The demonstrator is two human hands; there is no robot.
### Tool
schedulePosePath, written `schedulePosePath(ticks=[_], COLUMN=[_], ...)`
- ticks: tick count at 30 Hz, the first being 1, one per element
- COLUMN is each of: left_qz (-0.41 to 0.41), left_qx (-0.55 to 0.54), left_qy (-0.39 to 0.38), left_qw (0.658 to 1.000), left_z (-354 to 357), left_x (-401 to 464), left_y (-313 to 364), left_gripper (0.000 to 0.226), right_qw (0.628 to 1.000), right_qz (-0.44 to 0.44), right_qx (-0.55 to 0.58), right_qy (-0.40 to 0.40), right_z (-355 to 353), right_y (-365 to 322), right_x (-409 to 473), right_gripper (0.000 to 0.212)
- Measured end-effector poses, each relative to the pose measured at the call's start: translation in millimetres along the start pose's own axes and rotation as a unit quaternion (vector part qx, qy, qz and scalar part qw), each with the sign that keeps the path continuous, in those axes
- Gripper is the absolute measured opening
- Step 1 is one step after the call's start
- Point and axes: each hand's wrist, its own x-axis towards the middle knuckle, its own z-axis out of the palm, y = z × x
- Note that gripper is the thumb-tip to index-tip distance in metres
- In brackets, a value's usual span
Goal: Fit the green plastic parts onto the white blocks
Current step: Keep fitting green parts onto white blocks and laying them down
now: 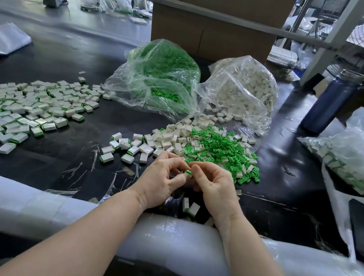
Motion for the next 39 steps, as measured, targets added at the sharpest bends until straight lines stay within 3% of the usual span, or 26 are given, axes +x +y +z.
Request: schedulePosePath(ticks=[11, 16, 19, 22, 26, 29, 39], left_qz=[-0.009, -0.014, -0.028, -0.039, -0.073, -0.091, -0.174], left_qx=[0.031, 0.028, -0.004, -0.017, -0.022, 0.016, 0.076], left_qy=[-0.015, 0.000, 0.052, 0.145, 0.303, 0.380, 0.380], left_qw=[0.999, 1.000, 0.998, 0.989, 0.950, 0.920, 0.905], left_z=[0, -1, -1, -2, -9, -14, -17], left_x=[0, -1, -2, 0, 4, 6, 5], left_y=[2, 1, 1, -1, -6, -9, -9], left_gripper=[0.012, 0.011, 0.006, 0.017, 0.023, 0.026, 0.036], right_qw=[0.994, 0.995, 0.994, 0.991, 0.989, 0.989, 0.981], right_qz=[-0.007, -0.007, -0.007, -0.005, -0.001, 0.000, 0.002], right_qx=[-0.108, -0.099, -0.086, -0.098, -0.111, -0.118, -0.161], right_qy=[0.026, 0.033, 0.062, 0.087, 0.095, 0.094, 0.106], right_z=[-1, -1, -2, -4, -4, -4, -5], right_y=[3, 1, -2, -3, -3, -3, 1], right_x=[2, 0, -1, -2, -3, -3, 1], right_gripper=[0.022, 0.017, 0.016, 0.018, 0.017, 0.016, 0.020])
